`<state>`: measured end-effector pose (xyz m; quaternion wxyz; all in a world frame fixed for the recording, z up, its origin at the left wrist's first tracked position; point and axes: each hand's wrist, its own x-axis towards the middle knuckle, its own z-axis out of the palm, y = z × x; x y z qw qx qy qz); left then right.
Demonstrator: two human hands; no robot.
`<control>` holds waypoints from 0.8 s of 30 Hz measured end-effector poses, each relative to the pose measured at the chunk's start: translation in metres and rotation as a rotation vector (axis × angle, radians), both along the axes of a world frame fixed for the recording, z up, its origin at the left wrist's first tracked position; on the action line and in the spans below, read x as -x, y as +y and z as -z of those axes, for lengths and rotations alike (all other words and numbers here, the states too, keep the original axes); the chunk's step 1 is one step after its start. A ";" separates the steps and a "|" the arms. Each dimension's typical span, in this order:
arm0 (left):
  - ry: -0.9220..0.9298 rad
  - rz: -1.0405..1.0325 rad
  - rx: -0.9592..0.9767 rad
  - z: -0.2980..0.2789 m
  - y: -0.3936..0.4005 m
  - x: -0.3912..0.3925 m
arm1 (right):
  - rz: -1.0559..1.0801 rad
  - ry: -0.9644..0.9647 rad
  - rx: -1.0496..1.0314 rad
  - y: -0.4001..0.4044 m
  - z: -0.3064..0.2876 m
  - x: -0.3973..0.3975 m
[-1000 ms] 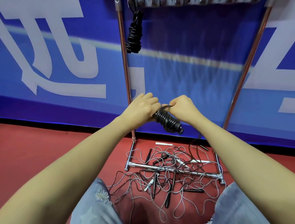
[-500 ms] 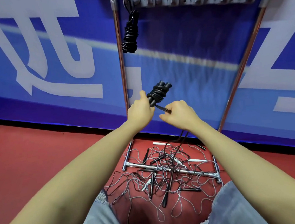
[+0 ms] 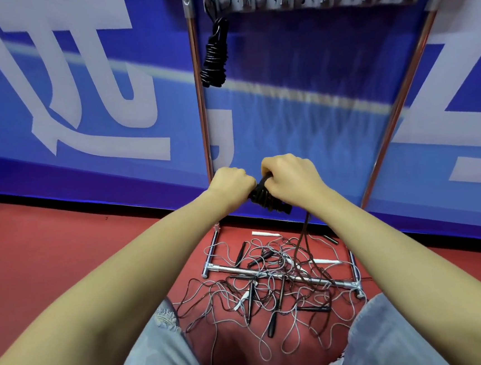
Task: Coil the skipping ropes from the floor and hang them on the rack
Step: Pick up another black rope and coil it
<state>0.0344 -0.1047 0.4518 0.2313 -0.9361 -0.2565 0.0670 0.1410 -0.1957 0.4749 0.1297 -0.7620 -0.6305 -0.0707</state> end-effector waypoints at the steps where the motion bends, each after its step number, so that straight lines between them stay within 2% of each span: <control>1: 0.024 0.048 -0.003 -0.001 0.002 0.001 | 0.022 0.048 -0.018 0.001 0.003 0.000; 3: -0.014 0.188 0.005 0.000 0.005 0.005 | 0.056 0.153 -0.031 0.001 0.008 0.001; 6: -0.177 0.477 0.009 0.010 0.012 0.015 | 0.112 0.267 -0.008 0.004 0.014 -0.006; 9: -0.289 0.604 -0.036 0.017 0.013 0.024 | 0.143 0.404 0.009 0.010 0.021 -0.014; 12: -0.513 0.650 0.013 0.012 0.010 0.025 | 0.146 0.570 -0.015 0.016 0.026 -0.017; 14: -0.659 0.526 0.186 0.004 0.002 0.026 | 0.147 0.634 -0.039 0.017 0.028 -0.020; 15: -0.726 0.396 0.313 0.000 -0.004 0.025 | 0.132 0.644 -0.044 0.017 0.028 -0.021; 17: -0.922 0.143 0.657 -0.007 -0.017 0.020 | 0.129 0.601 -0.015 0.017 0.028 -0.022; 19: -1.165 0.008 0.856 -0.014 -0.020 0.012 | 0.139 0.534 -0.008 0.014 0.029 -0.021; 21: -1.221 -0.111 0.909 -0.018 -0.016 0.005 | 0.132 0.482 -0.012 0.010 0.026 -0.017; 24: -1.164 -0.207 0.889 -0.013 -0.008 -0.001 | 0.112 0.350 0.033 0.004 0.023 -0.015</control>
